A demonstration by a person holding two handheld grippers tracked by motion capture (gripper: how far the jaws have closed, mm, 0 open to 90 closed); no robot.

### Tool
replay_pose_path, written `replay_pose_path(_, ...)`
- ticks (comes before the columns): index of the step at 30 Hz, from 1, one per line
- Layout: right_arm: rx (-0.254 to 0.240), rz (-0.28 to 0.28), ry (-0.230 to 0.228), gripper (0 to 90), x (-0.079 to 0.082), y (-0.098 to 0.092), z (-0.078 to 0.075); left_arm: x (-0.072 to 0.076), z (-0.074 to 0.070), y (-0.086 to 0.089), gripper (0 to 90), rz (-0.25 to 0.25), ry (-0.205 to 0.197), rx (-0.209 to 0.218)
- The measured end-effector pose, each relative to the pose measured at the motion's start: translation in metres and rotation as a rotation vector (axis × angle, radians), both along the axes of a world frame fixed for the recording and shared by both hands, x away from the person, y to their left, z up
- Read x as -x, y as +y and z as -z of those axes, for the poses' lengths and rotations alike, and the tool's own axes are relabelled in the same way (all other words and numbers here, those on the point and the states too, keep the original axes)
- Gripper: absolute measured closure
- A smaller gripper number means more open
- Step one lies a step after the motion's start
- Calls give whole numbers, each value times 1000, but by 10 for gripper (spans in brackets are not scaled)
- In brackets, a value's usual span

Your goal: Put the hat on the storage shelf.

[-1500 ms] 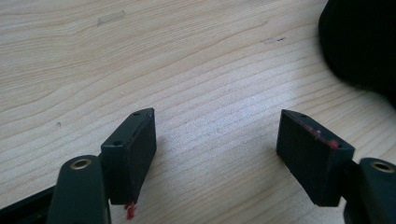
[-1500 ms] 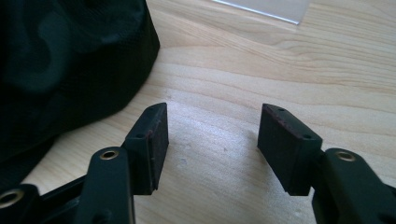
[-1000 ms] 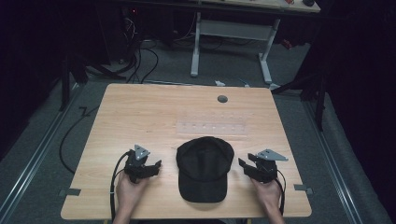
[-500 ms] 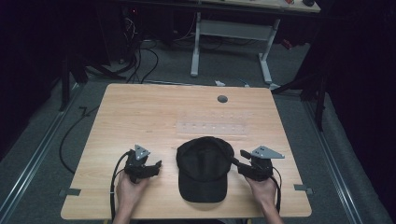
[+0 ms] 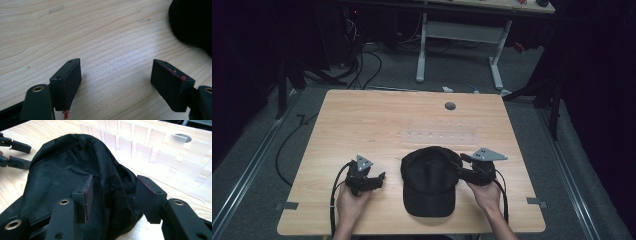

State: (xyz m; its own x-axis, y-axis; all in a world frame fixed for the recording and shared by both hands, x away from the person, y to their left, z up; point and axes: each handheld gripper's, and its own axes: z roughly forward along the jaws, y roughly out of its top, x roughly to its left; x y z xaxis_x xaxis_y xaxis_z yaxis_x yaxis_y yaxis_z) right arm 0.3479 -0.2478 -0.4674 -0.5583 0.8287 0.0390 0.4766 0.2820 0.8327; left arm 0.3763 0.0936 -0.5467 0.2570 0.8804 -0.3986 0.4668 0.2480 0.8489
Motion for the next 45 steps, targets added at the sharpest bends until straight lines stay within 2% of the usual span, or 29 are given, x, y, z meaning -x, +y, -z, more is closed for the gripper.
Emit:
replay_pose_path(19, -31, -46, 31, 490, -26, 18, -3, 0, 0, 0, 246, -1, -2, 0)
replay_pose_path(33, -49, -64, 66, 494, -40, 26, 4, 0, 0, 0, 247, -1, -1, -3)
replay_pose_path(45, -34, -68, 102, 572, -49, 26, 13, 0, 0, 0, 246, -1, -2, -1)
